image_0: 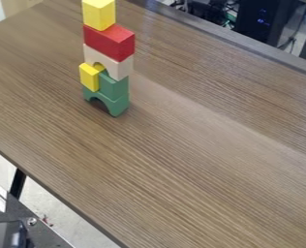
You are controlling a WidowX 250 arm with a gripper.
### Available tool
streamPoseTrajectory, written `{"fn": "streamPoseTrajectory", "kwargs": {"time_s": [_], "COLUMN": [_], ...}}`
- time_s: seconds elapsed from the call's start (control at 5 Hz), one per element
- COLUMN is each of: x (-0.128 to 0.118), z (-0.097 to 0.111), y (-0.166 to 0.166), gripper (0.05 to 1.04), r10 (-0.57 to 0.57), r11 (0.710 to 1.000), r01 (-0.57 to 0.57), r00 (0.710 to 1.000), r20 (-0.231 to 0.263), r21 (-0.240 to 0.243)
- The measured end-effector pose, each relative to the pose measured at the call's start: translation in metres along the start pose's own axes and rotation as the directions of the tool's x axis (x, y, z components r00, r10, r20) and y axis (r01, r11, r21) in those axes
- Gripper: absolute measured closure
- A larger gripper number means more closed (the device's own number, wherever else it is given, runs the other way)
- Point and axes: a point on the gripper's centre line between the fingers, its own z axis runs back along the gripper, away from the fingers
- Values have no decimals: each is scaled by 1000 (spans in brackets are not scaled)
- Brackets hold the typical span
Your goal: Move the red cube to the right side of the table
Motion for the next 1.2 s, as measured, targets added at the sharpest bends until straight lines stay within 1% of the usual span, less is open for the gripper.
{"fn": "streamPoseTrajectory", "kwargs": {"time_s": [0.2,0.4,0.6,0.8,1.0,1.2], "x": [30,41,83,117,148,165], "z": [16,68,73,51,-4,-57], "y": [-25,-59,-79,-107,-131,-163], "gripper": [507,507,507,507,507,507], "r10": [105,93,91,148,82,-22], "r11": [994,996,996,988,983,964], "r01": [-105,-93,-90,-155,-127,-66], "r00": [994,995,994,969,951,944], "r20": [9,-25,-61,-197,-298,-329], "r21": [-2,7,22,-22,-135,-256]}}
